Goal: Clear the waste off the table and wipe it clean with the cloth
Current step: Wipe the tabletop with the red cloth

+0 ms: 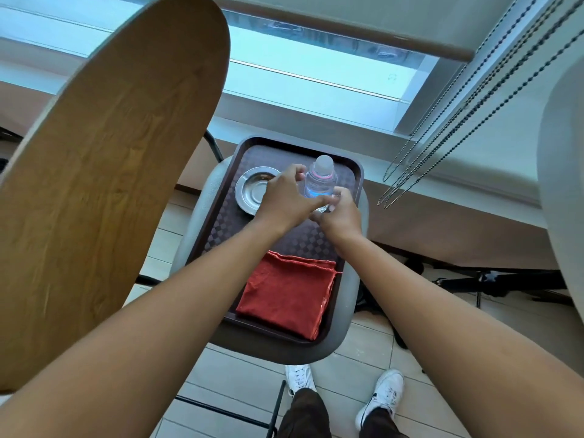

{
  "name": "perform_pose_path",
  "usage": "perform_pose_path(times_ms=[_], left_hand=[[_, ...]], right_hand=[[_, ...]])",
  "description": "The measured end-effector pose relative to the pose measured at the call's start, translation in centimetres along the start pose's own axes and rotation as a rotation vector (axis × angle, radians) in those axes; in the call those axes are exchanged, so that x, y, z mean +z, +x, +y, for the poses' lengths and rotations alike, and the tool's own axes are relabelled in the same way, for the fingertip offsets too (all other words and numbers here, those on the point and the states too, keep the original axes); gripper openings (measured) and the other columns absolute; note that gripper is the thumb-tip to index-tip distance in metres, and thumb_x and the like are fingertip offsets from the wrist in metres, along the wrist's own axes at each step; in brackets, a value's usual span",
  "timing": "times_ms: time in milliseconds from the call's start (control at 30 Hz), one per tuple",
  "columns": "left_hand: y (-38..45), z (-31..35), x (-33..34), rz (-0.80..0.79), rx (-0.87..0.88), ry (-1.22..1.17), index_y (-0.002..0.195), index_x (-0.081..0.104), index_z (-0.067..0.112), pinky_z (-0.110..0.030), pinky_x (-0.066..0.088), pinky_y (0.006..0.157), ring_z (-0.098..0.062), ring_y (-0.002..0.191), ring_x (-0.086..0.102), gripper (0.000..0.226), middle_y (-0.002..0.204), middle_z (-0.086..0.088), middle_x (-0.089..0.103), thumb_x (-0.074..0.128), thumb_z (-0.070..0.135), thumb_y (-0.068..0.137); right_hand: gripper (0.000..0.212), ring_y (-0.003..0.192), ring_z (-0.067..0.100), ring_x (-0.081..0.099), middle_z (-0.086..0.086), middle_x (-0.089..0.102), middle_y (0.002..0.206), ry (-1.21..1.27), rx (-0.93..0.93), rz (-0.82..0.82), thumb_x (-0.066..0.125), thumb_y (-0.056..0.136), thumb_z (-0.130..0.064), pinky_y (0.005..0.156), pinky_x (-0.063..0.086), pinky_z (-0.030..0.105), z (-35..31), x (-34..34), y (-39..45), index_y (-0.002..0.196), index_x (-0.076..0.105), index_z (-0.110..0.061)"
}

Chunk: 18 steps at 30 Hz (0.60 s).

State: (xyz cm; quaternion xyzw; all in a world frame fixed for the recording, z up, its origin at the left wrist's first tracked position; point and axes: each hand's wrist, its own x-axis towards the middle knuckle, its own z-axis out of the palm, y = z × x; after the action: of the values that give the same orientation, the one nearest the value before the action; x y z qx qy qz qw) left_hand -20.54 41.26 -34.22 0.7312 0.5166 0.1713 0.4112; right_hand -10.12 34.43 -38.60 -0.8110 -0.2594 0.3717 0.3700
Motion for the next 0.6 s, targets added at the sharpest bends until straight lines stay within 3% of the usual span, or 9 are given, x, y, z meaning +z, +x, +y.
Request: perform_pose_path(times_ms=[133, 267, 433, 600], left_hand=[[-1.7, -2.0, -1.2, -0.001, -0.091, 0.0, 0.134, 0.054, 0.014, -0.031, 0.047, 0.1, -0.015, 0.116, 0.059, 0.076, 0.128, 0.0, 0.062, 0.085, 0.045, 0.072], [-4.6, -4.5, -2.5, 0.01, -0.191, 0.034, 0.133, 0.055, 0.013, -0.032, 0.047, 0.098, -0.018, 0.115, 0.059, 0.065, 0.125, 0.0, 0.062, 0.078, 0.044, 0.08], [-9.1, -7.7, -3.0, 0.0, -0.299, 0.104, 0.133, 0.054, 0.014, -0.029, 0.044, 0.098, -0.018, 0.116, 0.056, 0.06, 0.127, -0.003, 0.058, 0.072, 0.044, 0.085], [-12.2, -9.4, -2.2, -0.043, -0.403, 0.19, 0.12, 0.055, 0.013, -0.03, 0.04, 0.09, -0.023, 0.114, 0.055, 0.047, 0.122, -0.007, 0.056, 0.068, 0.044, 0.087]], right_hand=[[0.074, 0.128, 0.021, 0.052, 0.006, 0.055, 0.136, -0.07, -0.014, 0.001, 0.084, 0.077, -0.025, 0.107, 0.044, 0.036, 1.3, -0.3, -1.7, 0.139, 0.044, -0.015], [0.066, 0.131, 0.019, 0.048, 0.008, 0.051, 0.142, -0.209, -0.16, -0.029, 0.074, 0.087, -0.026, 0.099, 0.032, 0.019, 2.1, -0.7, -4.8, 0.143, 0.043, -0.011], [0.064, 0.139, 0.019, 0.043, 0.004, 0.043, 0.152, -0.444, -0.405, -0.228, 0.065, 0.094, -0.03, 0.114, 0.034, 0.031, 3.9, -0.4, -8.5, 0.15, 0.039, -0.016], [0.064, 0.145, 0.03, 0.034, 0.011, 0.036, 0.158, -0.676, -0.605, -0.361, 0.062, 0.096, -0.036, 0.121, 0.021, 0.039, 6.0, 0.4, -10.8, 0.152, 0.039, -0.016]])
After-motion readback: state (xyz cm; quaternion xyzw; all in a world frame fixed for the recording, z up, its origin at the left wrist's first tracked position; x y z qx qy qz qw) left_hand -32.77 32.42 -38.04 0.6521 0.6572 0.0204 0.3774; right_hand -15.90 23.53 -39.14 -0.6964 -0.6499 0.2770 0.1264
